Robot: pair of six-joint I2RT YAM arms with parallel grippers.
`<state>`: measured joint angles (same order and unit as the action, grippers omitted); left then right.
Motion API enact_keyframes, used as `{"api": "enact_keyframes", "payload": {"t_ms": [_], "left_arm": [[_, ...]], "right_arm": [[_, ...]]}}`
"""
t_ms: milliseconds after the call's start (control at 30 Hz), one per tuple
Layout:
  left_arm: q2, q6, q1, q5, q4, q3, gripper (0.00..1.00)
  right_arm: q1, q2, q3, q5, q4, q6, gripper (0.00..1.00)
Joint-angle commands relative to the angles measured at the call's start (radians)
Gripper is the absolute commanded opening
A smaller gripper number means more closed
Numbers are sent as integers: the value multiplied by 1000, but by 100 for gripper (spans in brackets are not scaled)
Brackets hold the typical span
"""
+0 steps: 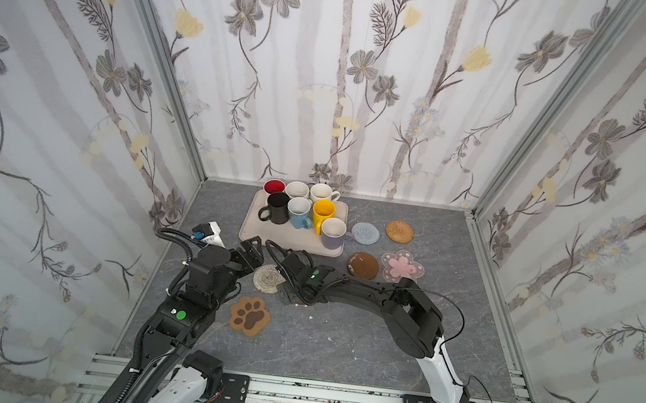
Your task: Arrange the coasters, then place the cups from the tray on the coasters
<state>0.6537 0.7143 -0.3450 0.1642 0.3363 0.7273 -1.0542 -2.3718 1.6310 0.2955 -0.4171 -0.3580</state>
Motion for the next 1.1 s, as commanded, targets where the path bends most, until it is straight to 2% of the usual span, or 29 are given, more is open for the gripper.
{"api": "enact_keyframes", "payload": {"t_ms": [0, 233, 500, 1067], "left_arm": [[-2, -7, 3, 8, 11, 11, 88], [4, -13, 2, 1, 12, 20, 88], [24, -16, 3, -6, 9, 24, 88], [77, -17, 3, -40, -14, -6, 88]], "right_arm": [[3, -13, -1, 25, -19, -14, 96], [16, 3, -48, 19, -14, -28, 90], [36, 72, -179, 23, 20, -50, 84], [60, 253, -485, 30, 92, -117, 82]]}}
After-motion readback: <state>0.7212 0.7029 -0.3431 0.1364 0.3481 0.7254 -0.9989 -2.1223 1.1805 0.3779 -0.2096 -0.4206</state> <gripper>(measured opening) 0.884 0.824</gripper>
